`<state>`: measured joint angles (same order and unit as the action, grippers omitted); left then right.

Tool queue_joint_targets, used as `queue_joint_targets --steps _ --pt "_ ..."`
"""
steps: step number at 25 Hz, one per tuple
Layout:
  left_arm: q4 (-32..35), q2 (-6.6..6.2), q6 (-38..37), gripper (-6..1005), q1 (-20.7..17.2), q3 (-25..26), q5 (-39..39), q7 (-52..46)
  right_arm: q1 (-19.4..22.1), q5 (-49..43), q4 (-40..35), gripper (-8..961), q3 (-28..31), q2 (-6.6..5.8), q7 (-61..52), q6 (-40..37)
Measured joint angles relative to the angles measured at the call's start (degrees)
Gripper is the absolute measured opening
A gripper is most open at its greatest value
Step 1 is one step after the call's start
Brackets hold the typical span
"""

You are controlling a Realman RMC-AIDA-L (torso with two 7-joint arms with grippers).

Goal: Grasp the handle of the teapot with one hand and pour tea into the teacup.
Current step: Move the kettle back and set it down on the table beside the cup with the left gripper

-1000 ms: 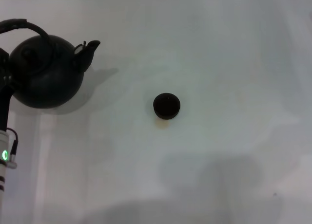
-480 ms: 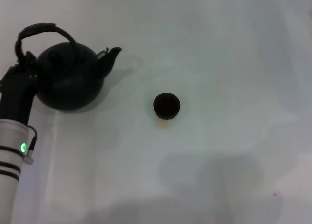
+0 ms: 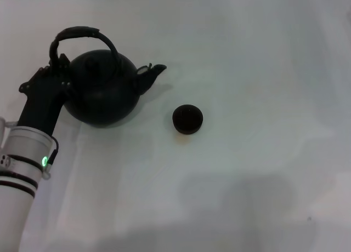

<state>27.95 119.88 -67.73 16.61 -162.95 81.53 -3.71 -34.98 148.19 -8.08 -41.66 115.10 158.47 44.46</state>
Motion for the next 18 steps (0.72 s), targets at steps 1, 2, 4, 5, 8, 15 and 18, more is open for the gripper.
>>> queue_joint_targets --steps 1,2,4,5,8,15,18 --pt "0.0 0.00 0.2 168 0.1 0.0 -0.1 0.4 0.0 0.0 0.0 845 0.0 -0.02 0.0 0.0" --pt "0.0 0.00 0.3 169 0.1 0.0 -0.2 0.6 0.0 0.0 0.0 845 0.0 -0.04 0.0 0.0" --pt "0.1 0.00 0.3 171 0.1 0.1 -0.2 0.6 0.1 0.0 0.0 845 0.0 -0.04 0.0 0.0" --pt "0.1 0.00 0.3 172 0.1 0.1 -0.2 0.6 0.1 0.0 0.0 845 0.0 -0.05 0.0 0.0" --pt "0.0 0.00 0.3 174 -0.1 0.1 -0.3 0.7 0.3 0.0 0.0 845 0.0 -0.06 0.0 0.0" --pt "-0.1 -0.04 0.2 180 -0.5 0.1 -0.4 0.7 0.5 0.0 0.0 844 0.0 -0.06 -0.1 0.0" --pt "-0.1 -0.11 0.0 182 -0.6 0.1 -0.8 0.7 0.5 0.0 0.0 844 0.0 -0.06 -0.1 0.0"
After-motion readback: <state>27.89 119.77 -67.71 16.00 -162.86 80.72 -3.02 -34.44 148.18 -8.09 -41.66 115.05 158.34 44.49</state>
